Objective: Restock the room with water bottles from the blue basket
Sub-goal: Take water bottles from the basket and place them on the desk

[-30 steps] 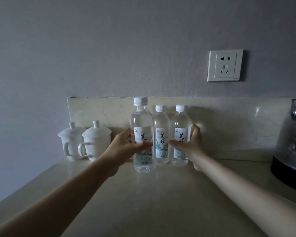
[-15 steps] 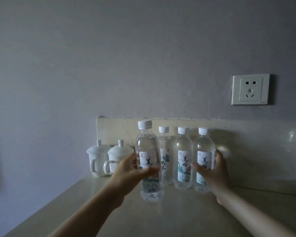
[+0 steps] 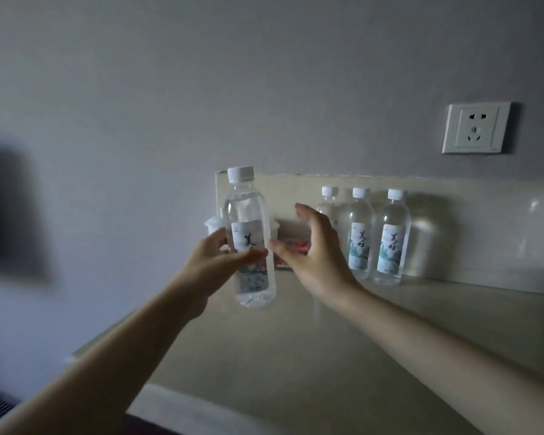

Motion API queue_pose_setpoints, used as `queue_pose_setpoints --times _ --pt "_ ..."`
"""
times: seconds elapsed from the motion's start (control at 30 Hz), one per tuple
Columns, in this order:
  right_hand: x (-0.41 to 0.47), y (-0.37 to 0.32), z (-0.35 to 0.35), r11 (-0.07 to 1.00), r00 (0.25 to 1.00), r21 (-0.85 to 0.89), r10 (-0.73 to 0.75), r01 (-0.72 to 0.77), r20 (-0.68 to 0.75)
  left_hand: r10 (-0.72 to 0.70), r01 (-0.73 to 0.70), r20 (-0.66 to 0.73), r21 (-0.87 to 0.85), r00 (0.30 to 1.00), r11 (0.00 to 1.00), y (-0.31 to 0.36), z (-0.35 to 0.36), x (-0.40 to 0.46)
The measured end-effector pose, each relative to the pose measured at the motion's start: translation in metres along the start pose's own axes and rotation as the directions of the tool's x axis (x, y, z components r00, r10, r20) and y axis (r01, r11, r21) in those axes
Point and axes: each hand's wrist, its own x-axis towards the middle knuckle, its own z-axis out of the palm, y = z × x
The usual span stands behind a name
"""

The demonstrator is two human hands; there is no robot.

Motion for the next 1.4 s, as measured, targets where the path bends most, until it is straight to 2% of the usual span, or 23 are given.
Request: queue_pose_setpoints --times 0.13,0.33,0.43,0.67,1.0,1.4 --pt "-0.025 -0.047 0.053 0.994 0.997 0.112 -0.019 0.011 0.071 -0.005 0.008 -0.045 0.066 0.999 0.998 0.004 -0.058 -0.04" --pt "-0.063 -0.112 0.149 0.964 0.964 0.257 0.003 -0.074 0.267 -0.068 0.083 -0.14 0.102 0.988 0.991 0.002 -0.16 -0.11" --pt "-0.082 -0.141 0.196 0.942 0.95 0.317 0.009 -0.113 0.312 -0.106 0.134 -0.206 0.126 0.973 0.983 -0.007 -0.205 -0.141" --pt "-0.105 -0.179 0.272 0.91 0.896 0.356 0.035 -0.211 0.442 -0.188 0.234 -0.294 0.132 0.937 0.963 -0.037 -0.277 -0.176" --pt "-0.078 -0.147 0.375 0.858 0.869 0.366 0.165 -0.36 0.467 -0.267 0.325 -0.356 0.115 0.895 0.939 -0.119 -0.337 -0.137" --pt "-0.045 -0.084 0.482 0.832 0.834 0.266 0.352 -0.487 0.426 -0.433 0.472 -0.298 0.068 0.85 0.879 -0.213 -0.411 -0.075"
